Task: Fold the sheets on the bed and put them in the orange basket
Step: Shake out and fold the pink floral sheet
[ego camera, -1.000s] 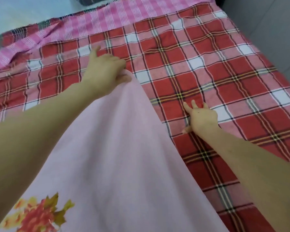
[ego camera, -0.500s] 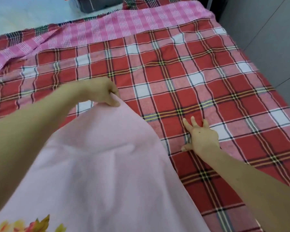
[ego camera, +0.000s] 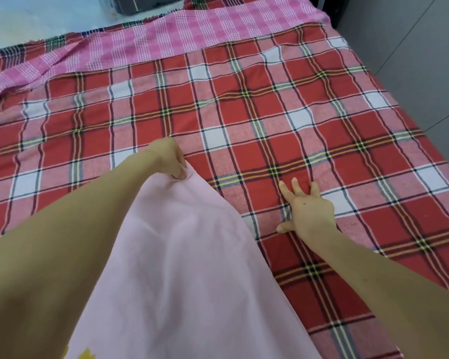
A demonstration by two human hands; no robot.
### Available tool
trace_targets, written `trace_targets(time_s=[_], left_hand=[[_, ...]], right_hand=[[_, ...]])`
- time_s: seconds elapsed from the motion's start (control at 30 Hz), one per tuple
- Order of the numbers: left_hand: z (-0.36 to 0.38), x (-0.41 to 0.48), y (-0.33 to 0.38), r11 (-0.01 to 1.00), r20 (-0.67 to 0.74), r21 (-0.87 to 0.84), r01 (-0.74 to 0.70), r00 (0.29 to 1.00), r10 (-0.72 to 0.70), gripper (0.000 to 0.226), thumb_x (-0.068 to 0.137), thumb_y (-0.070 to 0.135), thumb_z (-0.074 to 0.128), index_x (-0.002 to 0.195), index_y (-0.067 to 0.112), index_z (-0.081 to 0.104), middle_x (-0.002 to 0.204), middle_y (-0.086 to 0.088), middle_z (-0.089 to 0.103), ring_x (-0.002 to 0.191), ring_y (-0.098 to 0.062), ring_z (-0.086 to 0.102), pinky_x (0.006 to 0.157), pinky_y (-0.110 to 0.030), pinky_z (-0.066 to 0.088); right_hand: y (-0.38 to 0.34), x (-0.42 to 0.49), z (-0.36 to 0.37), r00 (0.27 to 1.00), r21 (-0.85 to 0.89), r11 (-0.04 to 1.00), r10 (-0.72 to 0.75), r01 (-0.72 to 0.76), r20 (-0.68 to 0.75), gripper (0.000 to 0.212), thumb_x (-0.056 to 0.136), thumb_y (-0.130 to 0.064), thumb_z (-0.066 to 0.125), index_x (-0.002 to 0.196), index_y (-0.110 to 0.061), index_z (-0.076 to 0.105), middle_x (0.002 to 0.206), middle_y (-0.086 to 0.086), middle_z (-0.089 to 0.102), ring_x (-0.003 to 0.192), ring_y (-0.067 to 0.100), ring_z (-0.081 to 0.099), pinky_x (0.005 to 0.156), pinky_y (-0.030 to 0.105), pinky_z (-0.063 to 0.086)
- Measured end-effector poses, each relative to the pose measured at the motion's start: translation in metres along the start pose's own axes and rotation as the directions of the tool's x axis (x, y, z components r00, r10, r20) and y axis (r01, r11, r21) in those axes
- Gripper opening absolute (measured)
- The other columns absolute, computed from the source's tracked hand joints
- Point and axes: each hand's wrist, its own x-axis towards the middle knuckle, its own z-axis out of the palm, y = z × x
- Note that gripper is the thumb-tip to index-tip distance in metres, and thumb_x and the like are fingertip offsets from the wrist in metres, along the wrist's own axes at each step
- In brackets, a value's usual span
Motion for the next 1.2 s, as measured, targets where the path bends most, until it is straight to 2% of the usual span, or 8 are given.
trace_targets(time_s=[0.17,0.33,0.4,0.53,0.63,0.77,1.07,1.2], left_hand=[[-0.037,-0.030,0.019,0.904,-0.325,-0.414,-0.107,0.945,-0.037,0.011,0.073,0.012,0.076,0.083,0.008,0.074,0.077,-0.005,0.069,0.039,0.002,0.053,0.045,-0.019,0.051],[-0.079,-0.089,0.033,0.879,-0.376,-0.457,-0.137,0.925,-0.052,0.031,0.076,0.008,0.076,0.097,-0.011,0.065,0.074,0.004,0.063,0.043,0.008,0.055,0.045,-0.009,0.046],[-0.083,-0.124,0.034,0.933,-0.361,-0.331,-0.144,0.932,0.015,0.031,0.076,0.014,0.077,0.076,-0.012,0.059,0.063,0.003,0.059,0.040,0.003,0.051,0.039,-0.008,0.039],[-0.069,-0.190,0.048,0.974,-0.231,-0.070,-0.217,0.953,0.196,0.033,0.083,0.025,0.070,0.067,-0.003,0.062,0.054,0.001,0.052,0.050,-0.012,0.045,0.053,-0.022,0.040],[-0.035,-0.236,0.060,0.952,-0.065,0.018,-0.304,0.950,0.305,0.024,0.085,0.027,0.067,0.084,0.004,0.073,0.072,-0.004,0.067,0.060,-0.015,0.057,0.062,-0.029,0.048],[0.019,-0.292,0.088,0.917,0.093,-0.355,-0.181,0.969,0.228,0.019,0.078,0.018,0.075,0.096,0.011,0.076,0.060,0.011,0.068,0.059,0.000,0.059,0.057,-0.014,0.050],[0.128,-0.416,0.151,0.890,0.346,-0.424,0.169,0.938,-0.013,0.014,0.069,0.004,0.080,0.079,0.008,0.072,0.058,-0.001,0.057,0.053,-0.013,0.047,0.044,-0.017,0.040],[0.155,-0.473,0.203,0.797,0.542,-0.502,0.335,0.841,-0.012,0.028,0.066,0.016,0.084,0.087,0.000,0.073,0.078,-0.010,0.061,0.052,-0.017,0.048,0.072,-0.030,0.040]], right_hand=[[0.000,0.003,0.001,1.000,0.006,1.000,0.006,-0.006,-0.008,0.109,0.076,-0.059,0.066,0.149,-0.035,-0.010,0.159,-0.007,-0.004,0.146,0.032,0.000,0.092,0.042,0.045],[0.009,0.000,-0.012,0.999,0.084,0.996,-0.029,0.030,-0.015,0.109,0.072,-0.057,0.071,0.151,-0.036,-0.002,0.160,-0.005,0.002,0.145,0.033,0.005,0.102,0.046,0.038],[0.011,-0.011,-0.016,0.998,0.215,0.975,-0.055,0.055,-0.006,0.105,0.073,-0.050,0.075,0.151,-0.032,0.008,0.160,0.001,0.006,0.144,0.035,0.010,0.109,0.048,0.032],[0.004,-0.062,-0.019,0.943,0.718,0.670,0.082,0.186,-0.321,0.052,0.083,-0.030,0.069,0.131,-0.015,0.055,0.134,0.007,0.056,0.122,0.026,0.052,0.100,0.034,0.040],[-0.006,-0.136,-0.014,0.888,0.769,0.561,0.122,0.307,-0.444,0.024,0.087,-0.023,0.064,0.109,-0.015,0.068,0.105,0.000,0.069,0.097,0.018,0.061,0.087,0.030,0.045],[0.014,-0.224,0.027,0.927,0.814,0.512,0.083,0.276,-0.366,0.015,0.087,-0.019,0.063,0.098,-0.015,0.072,0.089,-0.004,0.068,0.087,0.013,0.061,0.085,0.032,0.048],[0.084,-0.402,0.184,0.965,0.870,0.492,0.210,0.033,-0.155,0.008,0.085,-0.011,0.065,0.087,-0.010,0.073,0.076,0.002,0.069,0.072,0.021,0.062,0.074,0.032,0.050],[0.114,-0.487,0.248,0.940,0.857,0.487,0.341,-0.170,-0.007,0.012,0.089,-0.013,0.061,0.087,-0.005,0.071,0.079,0.010,0.070,0.076,0.029,0.064,0.073,0.038,0.051]])
